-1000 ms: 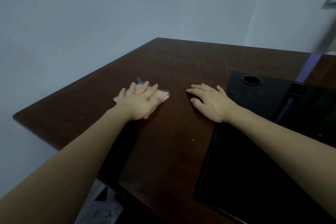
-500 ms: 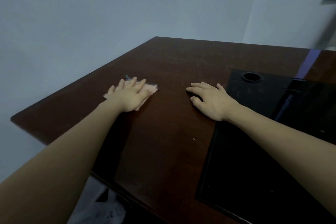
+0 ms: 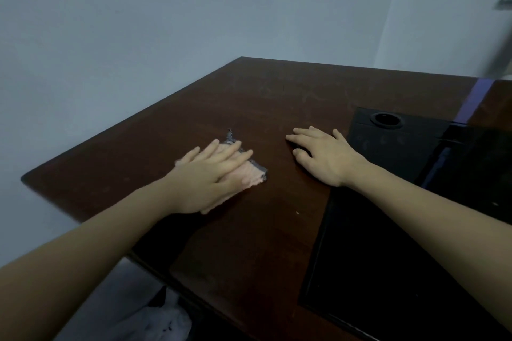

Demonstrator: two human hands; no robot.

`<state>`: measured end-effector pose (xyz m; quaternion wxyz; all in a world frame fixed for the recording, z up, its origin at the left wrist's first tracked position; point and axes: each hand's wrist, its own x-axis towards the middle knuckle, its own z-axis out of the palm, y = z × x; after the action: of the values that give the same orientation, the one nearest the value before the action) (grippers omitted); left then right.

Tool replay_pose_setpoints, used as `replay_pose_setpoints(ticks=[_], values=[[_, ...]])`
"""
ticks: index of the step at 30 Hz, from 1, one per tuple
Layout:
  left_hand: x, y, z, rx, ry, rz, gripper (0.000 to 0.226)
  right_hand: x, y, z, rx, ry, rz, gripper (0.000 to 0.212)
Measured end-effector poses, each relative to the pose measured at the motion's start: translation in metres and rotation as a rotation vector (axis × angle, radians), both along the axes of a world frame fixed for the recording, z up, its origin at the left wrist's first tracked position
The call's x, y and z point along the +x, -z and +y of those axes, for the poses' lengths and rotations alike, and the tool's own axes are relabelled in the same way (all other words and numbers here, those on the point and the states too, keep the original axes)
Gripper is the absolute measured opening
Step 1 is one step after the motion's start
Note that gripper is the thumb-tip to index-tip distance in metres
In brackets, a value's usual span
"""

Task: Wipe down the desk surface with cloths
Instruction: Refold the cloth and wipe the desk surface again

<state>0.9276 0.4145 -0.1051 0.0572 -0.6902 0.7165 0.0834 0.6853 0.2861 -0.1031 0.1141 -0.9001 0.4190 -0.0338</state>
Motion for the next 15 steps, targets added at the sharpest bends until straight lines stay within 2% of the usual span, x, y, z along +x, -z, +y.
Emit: replay_pose_setpoints(ticks=[4,8,11,15], values=[[0.043,-0.001,-0.023,0.008,-0.180,-0.069,0.085,0.000,0.000,-0.001,0.001,-0.002,-0.007,0.051],[0.061,0.002,-0.063,-0.035,-0.376,-0.040,0.073,0.000,-0.001,0.000,0.001,0.001,-0.006,0.051],[0.042,0.003,-0.073,-0.027,-0.372,-0.021,0.070,-0.001,-0.001,-0.001,0.004,-0.004,-0.005,0.050],[0.012,0.001,-0.049,-0.014,-0.197,-0.013,0.067,0.002,-0.003,-0.006,-0.023,0.021,0.019,0.049]])
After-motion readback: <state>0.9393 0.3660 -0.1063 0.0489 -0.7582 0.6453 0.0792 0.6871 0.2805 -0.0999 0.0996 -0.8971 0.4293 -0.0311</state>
